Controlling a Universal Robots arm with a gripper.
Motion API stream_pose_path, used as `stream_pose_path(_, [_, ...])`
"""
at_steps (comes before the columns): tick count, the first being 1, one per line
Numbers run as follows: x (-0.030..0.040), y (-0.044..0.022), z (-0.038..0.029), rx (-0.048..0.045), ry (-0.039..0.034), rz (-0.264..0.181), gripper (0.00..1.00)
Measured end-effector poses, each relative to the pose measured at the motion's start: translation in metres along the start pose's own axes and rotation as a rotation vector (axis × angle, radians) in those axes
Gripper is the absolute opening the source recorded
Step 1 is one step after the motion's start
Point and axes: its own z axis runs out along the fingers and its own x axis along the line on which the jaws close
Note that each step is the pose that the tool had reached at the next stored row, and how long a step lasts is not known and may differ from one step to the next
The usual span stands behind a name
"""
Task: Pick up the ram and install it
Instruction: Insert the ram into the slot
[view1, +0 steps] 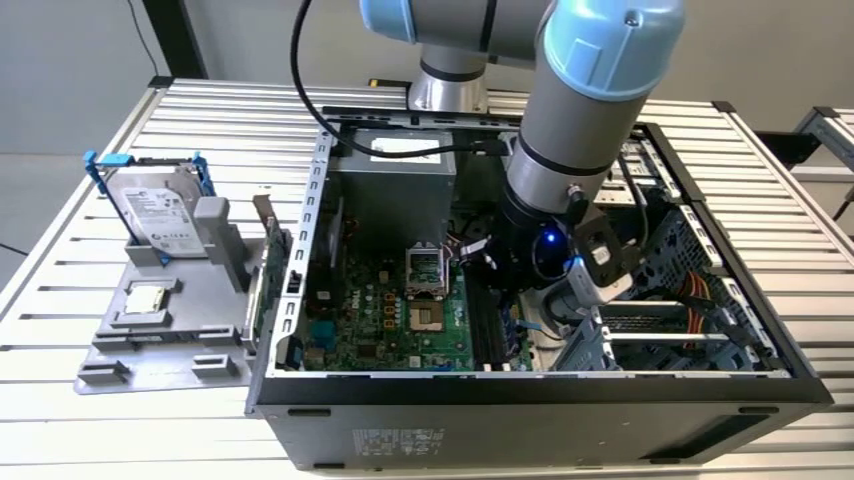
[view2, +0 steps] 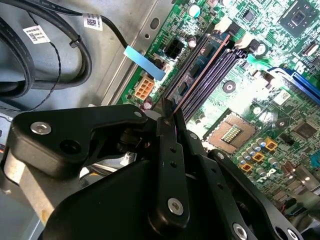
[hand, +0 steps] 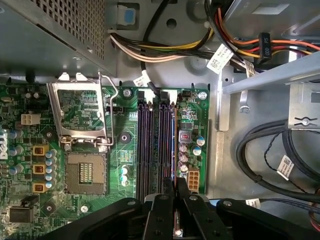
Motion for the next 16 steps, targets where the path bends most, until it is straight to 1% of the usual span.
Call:
stream_pose_path(4, [0.0001, 0.0001, 0.0010, 0.0028, 0.0001, 0.000, 0.00])
stream_pose_path(7, [0.0003, 0.0003, 0.0015, 0.0120, 0.0002, 0.000, 0.00])
stream_pose_path(9, [0.0003, 0.0008, 0.0017, 0.0151, 0.0002, 0.000, 0.00])
stream_pose_path(16, [0.0004, 0.0026, 0.0032, 0.0175, 0.0003, 0.004, 0.00])
